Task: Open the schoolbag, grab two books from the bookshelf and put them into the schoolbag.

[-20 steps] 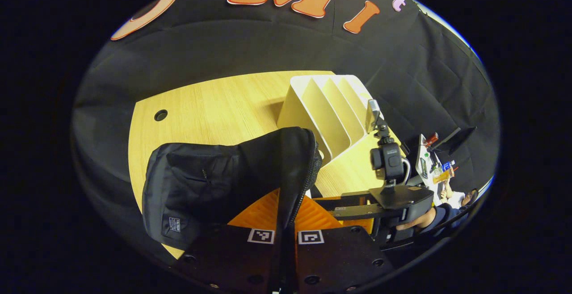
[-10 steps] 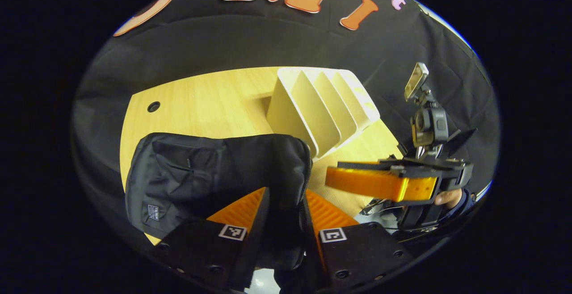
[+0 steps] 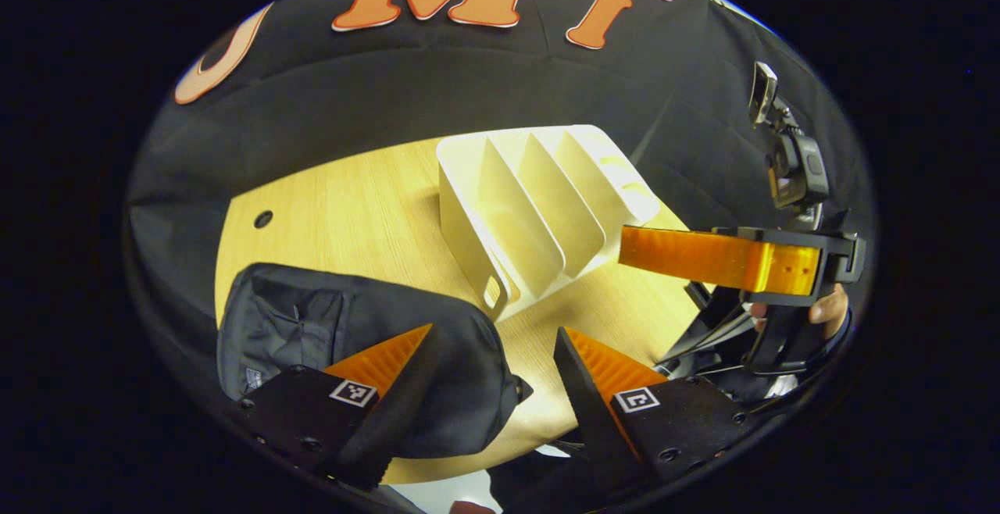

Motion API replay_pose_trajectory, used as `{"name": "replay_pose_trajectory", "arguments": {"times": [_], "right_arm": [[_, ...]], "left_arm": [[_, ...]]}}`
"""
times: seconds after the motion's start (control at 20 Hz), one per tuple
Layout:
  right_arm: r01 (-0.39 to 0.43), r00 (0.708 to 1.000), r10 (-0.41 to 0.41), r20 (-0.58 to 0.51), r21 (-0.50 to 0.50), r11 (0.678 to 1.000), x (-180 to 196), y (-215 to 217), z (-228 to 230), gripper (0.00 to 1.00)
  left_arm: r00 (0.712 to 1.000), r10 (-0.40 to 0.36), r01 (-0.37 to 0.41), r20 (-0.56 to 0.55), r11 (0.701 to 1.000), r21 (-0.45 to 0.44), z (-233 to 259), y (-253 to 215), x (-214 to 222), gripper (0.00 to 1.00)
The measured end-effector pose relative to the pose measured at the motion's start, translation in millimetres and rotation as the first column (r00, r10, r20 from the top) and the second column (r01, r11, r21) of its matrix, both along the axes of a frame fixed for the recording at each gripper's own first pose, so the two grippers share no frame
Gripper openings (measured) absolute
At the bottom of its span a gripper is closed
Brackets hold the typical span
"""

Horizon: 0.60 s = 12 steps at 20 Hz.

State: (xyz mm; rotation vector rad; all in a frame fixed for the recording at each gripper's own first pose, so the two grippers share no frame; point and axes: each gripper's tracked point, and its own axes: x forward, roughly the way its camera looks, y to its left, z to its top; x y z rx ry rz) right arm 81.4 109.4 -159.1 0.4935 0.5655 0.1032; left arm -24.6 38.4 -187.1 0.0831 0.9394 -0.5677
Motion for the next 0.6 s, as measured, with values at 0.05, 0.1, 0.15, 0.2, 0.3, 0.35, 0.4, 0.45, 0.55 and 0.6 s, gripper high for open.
{"name": "replay_pose_trajectory", "arguments": {"times": [0.05,0.1,0.15,0.2,0.3,0.35,0.4,0.45,0.55,0.6], "right_arm": [[0.002,1.000,-0.002,0.022,-0.026,1.000,-0.8,-12.3,6.4,0.98],[0.000,0.999,0.002,0.044,-0.055,0.998,-3.9,-23.1,12.9,0.98],[0.006,0.998,0.000,0.067,-0.084,0.996,-4.9,-35.4,22.8,0.98],[0.000,0.996,0.009,0.089,-0.108,0.994,-9.2,-44.9,28.4,0.98],[-0.009,0.990,0.030,0.136,-0.151,0.989,-19.0,-62.9,41.6,0.98],[-0.009,0.988,0.036,0.152,-0.172,0.985,-23.5,-71.0,45.9,0.98],[-0.021,0.984,0.053,0.169,-0.189,0.982,-26.3,-75.5,49.6,0.98],[-0.022,0.981,0.061,0.186,-0.206,0.978,-30.2,-80.9,53.4,0.98],[-0.020,0.971,0.073,0.229,-0.225,0.974,-35.8,-90.6,62.7,0.98],[-0.012,0.965,0.071,0.253,-0.227,0.974,-36.6,-95.5,67.5,0.98]], "left_arm": [[0.999,0.019,-0.019,0.032,1.000,0.001,5.6,-8.8,1.6,0.96],[0.997,0.043,-0.042,0.067,0.999,-0.006,10.5,-18.5,5.7,0.95],[0.993,0.071,-0.070,0.098,0.997,-0.018,17.0,-26.9,8.0,0.96],[0.987,0.104,-0.101,0.126,0.994,-0.034,22.6,-33.1,3.9,0.97],[0.968,0.172,-0.163,0.183,0.985,-0.065,34.4,-52.2,1.2,0.99],[0.956,0.205,-0.193,0.210,0.978,-0.077,37.6,-54.5,-2.9,0.99],[0.941,0.244,-0.227,0.236,0.969,-0.097,37.8,-59.3,-2.5,0.99],[0.926,0.281,-0.260,0.254,0.959,-0.113,41.2,-62.6,-5.6,0.98],[0.889,0.348,-0.314,0.297,0.936,-0.156,44.1,-60.3,1.3,0.99],[0.868,0.378,-0.338,0.324,0.925,-0.174,46.7,-55.4,5.2,0.99]]}}
